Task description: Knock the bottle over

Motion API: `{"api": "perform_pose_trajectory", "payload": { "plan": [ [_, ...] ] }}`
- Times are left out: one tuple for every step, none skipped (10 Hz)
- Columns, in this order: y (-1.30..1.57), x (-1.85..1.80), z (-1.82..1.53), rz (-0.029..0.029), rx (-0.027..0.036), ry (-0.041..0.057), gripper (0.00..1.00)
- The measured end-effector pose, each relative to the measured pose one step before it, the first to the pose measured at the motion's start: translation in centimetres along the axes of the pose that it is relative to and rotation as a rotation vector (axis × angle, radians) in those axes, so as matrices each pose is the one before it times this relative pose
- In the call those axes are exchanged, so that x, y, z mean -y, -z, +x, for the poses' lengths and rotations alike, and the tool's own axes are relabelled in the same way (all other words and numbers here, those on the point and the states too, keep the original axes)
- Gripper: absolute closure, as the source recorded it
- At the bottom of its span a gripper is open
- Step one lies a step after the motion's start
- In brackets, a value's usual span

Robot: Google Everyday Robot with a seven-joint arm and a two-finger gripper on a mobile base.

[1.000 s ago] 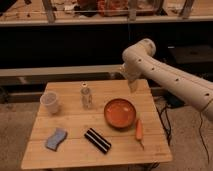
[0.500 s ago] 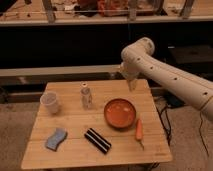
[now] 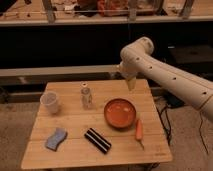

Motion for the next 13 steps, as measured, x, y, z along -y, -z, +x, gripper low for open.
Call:
{"api": "perform_pose_trajectory", "payload": {
  "plan": [
    [-0.001,0.164,-0.107,0.00427,0.00169,0.0076,0.2],
    [0.001,0.127,-0.078,0.00335,0.00102,0.00621,0.2],
    [-0.064,0.131,-0.141,0.00292,0.00188,0.0071,0.2],
    [0.028,0.233,-0.152,0.00439,0.00153,0.00628,0.2],
    [-0.016,0.16,-0.11,0.00339,0.00165,0.00604,0.21],
    [0.013,0.091,-0.048,0.00201,0.00097,0.00276,0.21],
    [0.009,0.254,-0.172,0.00504,0.00227,0.00769,0.21],
    [0.007,0.197,-0.123,0.00411,0.00164,0.00589,0.21],
    [-0.029,0.138,-0.114,0.00304,0.00215,0.00549,0.21],
    [0.013,0.162,-0.085,0.00348,0.00138,0.00521,0.21],
    [-0.032,0.183,-0.114,0.00374,0.00271,0.00644,0.21],
    [-0.066,0.204,-0.077,0.00381,0.00223,0.00759,0.21],
    [-0.045,0.236,-0.137,0.00366,0.00249,0.00735,0.21]
  ]
}}
